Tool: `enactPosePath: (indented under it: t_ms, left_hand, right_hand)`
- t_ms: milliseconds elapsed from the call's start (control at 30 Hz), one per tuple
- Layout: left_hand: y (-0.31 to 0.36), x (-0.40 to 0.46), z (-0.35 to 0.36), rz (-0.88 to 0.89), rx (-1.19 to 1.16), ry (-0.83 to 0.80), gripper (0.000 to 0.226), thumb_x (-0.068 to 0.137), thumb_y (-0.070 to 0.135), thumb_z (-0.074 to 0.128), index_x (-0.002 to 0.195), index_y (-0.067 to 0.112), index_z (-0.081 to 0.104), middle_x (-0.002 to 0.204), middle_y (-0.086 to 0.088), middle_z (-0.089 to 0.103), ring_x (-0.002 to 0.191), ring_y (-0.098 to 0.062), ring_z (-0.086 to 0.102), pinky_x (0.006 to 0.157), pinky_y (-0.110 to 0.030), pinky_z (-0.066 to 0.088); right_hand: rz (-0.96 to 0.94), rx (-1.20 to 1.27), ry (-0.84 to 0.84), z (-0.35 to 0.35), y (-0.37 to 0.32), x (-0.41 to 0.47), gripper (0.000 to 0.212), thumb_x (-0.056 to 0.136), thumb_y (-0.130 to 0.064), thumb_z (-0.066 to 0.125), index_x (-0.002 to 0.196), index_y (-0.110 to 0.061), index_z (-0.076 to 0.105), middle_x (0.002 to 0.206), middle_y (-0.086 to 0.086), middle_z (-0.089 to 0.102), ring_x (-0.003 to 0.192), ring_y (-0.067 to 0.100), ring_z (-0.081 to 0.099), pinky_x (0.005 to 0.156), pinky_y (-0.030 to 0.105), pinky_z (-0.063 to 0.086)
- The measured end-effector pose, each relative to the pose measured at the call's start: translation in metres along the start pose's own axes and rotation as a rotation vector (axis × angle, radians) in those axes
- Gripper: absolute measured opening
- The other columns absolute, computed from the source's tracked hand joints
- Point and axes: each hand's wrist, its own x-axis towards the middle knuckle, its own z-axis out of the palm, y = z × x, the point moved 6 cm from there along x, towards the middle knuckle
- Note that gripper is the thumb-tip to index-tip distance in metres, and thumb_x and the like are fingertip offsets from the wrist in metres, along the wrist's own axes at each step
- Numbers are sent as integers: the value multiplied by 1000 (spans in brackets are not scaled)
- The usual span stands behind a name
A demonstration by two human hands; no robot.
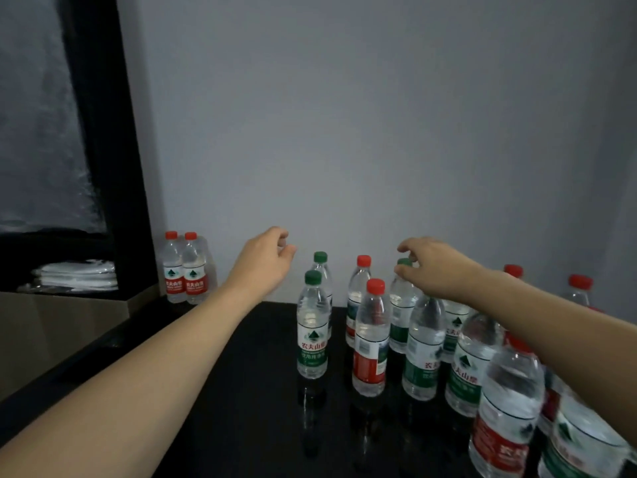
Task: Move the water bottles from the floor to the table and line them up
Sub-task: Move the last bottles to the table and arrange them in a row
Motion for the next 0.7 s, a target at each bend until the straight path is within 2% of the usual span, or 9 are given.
enactPosePath:
  t_ms: [100, 167, 233, 300, 333, 433, 500, 567, 700]
  left_hand:
    - [6, 2, 40, -10, 54, -57, 46, 97, 30, 58, 137, 9, 52, 133, -9, 60, 118, -22, 58, 97, -32, 45]
    - [2, 2, 65, -40, 141, -44, 43, 96, 31, 58, 130, 6, 55, 125, -11, 63, 112, -27, 60, 87, -35, 47]
    - [2, 1, 86, -24, 237, -8, 36, 96, 34, 57, 117, 5, 60, 109, -11, 65, 96, -26, 62, 72, -32, 44]
    - [4, 0, 103, 36, 326, 13, 34, 95, 39, 57, 110, 8, 62, 101, -9, 63, 85, -22, 57, 67, -30, 40]
    - [5, 1, 108, 61, 353, 25, 34, 95, 39, 57, 110, 9, 62, 99, -8, 62, 84, -21, 55, 67, -30, 39]
    - [-3, 2, 111, 51, 322, 59, 31, 96, 35, 59, 118, 13, 65, 98, -8, 60, 85, -22, 54, 67, -30, 39]
    - [-11, 2, 110, 18, 276, 53, 26, 96, 33, 59, 113, 14, 66, 91, -7, 61, 81, -22, 55, 64, -31, 39]
    - [-15, 2, 109, 9, 229, 16, 22, 97, 30, 59, 109, 14, 67, 86, -6, 64, 80, -24, 59, 63, -33, 43]
    - [-19, -5, 92, -22, 132, -31, 31, 97, 28, 60, 124, 13, 66, 99, -8, 70, 90, -25, 64, 79, -35, 51]
  right_hand:
    - [19, 30, -47, 21, 5, 16, 55, 95, -46, 51, 138, -12, 45, 133, 11, 55, 117, 25, 53, 94, 35, 43]
    - [19, 23, -141, 46, 4, 31, 54, 94, -51, 51, 130, -12, 50, 125, 10, 59, 109, 26, 56, 84, 34, 43]
    - [-27, -2, -232, 71, 0, 45, 42, 92, -55, 50, 105, -16, 60, 103, 3, 62, 94, 22, 58, 71, 28, 41]
    - [-84, -38, -247, 86, -5, 58, 37, 91, -58, 50, 77, -24, 51, 80, -4, 55, 74, 15, 54, 57, 27, 33]
    - [-107, -56, -240, 90, -6, 63, 38, 90, -59, 50, 73, -26, 45, 76, -4, 51, 68, 11, 49, 55, 28, 31]
    - [-140, -76, -213, 97, -5, 76, 40, 88, -62, 51, 72, -26, 43, 72, -5, 50, 63, 8, 45, 51, 27, 28]
    - [-146, -104, -205, 99, -7, 78, 45, 86, -64, 52, 71, -22, 50, 68, -3, 53, 59, 10, 48, 50, 27, 29]
    - [-138, -114, -192, 96, -9, 77, 43, 86, -61, 53, 66, -23, 49, 65, -4, 50, 58, 9, 46, 49, 27, 29]
    - [-120, -114, -191, 86, -18, 66, 37, 87, -52, 58, 63, -27, 42, 67, -5, 45, 61, 10, 45, 50, 26, 29]
